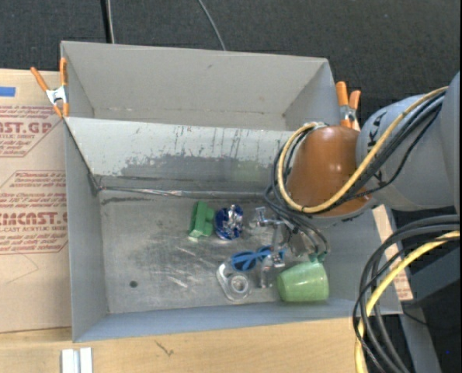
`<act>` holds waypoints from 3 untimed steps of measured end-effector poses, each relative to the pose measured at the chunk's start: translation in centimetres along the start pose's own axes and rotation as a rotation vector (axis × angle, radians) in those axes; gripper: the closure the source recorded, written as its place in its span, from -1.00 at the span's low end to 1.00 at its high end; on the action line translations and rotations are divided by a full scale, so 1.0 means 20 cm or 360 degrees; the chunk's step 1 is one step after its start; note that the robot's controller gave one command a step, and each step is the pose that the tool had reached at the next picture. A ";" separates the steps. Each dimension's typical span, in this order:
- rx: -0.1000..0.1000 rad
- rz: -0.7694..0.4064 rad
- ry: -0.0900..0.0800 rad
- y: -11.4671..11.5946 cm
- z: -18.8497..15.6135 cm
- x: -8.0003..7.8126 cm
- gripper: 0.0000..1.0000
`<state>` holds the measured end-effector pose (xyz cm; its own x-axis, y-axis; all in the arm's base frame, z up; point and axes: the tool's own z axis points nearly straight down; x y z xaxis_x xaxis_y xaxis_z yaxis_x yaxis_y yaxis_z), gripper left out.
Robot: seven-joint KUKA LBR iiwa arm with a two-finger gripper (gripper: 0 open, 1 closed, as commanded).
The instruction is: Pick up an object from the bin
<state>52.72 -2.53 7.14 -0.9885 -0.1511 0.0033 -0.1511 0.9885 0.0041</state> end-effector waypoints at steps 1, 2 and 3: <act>0.0004 -0.0002 -0.0005 0.01 -0.01 0.00 -1.00; 0.0006 -0.0001 -0.0014 0.00 -0.02 -0.01 1.00; 0.0006 0.0000 -0.0010 0.01 -0.12 -0.02 1.00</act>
Offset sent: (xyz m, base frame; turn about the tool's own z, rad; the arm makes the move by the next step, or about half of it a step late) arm 0.0000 0.0000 0.0000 0.0000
